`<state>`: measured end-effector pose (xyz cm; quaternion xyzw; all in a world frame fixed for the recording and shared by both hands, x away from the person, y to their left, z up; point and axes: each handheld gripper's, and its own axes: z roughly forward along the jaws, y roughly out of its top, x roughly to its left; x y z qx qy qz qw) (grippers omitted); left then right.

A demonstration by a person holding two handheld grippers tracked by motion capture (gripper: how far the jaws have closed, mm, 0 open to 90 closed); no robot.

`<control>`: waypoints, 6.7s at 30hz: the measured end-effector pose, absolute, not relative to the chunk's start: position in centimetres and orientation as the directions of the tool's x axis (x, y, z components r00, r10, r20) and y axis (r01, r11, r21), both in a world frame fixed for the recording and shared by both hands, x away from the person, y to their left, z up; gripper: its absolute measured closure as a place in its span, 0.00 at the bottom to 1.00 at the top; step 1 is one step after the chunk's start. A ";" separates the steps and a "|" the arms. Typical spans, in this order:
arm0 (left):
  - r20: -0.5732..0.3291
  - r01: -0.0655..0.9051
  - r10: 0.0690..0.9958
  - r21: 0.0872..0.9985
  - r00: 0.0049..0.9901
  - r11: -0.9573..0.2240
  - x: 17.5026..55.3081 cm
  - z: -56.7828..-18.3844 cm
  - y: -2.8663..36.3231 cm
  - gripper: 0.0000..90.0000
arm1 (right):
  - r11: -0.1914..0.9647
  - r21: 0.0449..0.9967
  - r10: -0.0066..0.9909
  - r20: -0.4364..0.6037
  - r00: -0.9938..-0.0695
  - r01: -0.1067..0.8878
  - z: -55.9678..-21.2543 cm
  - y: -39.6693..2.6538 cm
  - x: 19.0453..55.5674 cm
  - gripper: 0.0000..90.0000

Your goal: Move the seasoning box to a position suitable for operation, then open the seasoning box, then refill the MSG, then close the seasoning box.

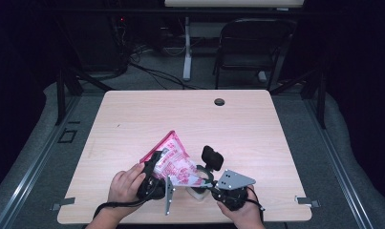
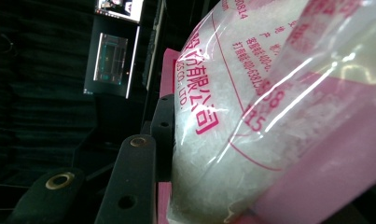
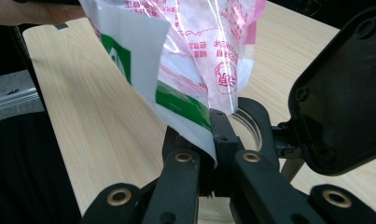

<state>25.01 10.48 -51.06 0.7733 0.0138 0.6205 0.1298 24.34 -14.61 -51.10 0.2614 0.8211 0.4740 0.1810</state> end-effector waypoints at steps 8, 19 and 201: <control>0.962 -0.167 0.165 0.203 0.215 -0.965 25.4 -50.8 9.9 0.75 | 0.414 0.868 0.617 -0.046 -0.786 0.273 -51.2 -15.0 24.5 1.00; 0.966 -0.172 0.158 0.194 0.204 -0.966 25.6 -50.1 9.6 0.75 | 0.403 0.873 0.618 -0.040 -0.785 0.273 -51.3 -15.1 24.6 1.00; 0.978 -0.215 0.101 0.140 0.185 -0.966 25.3 -49.9 9.5 0.75 | 0.421 0.864 0.620 -0.052 -0.783 0.276 -51.6 -15.1 24.2 1.00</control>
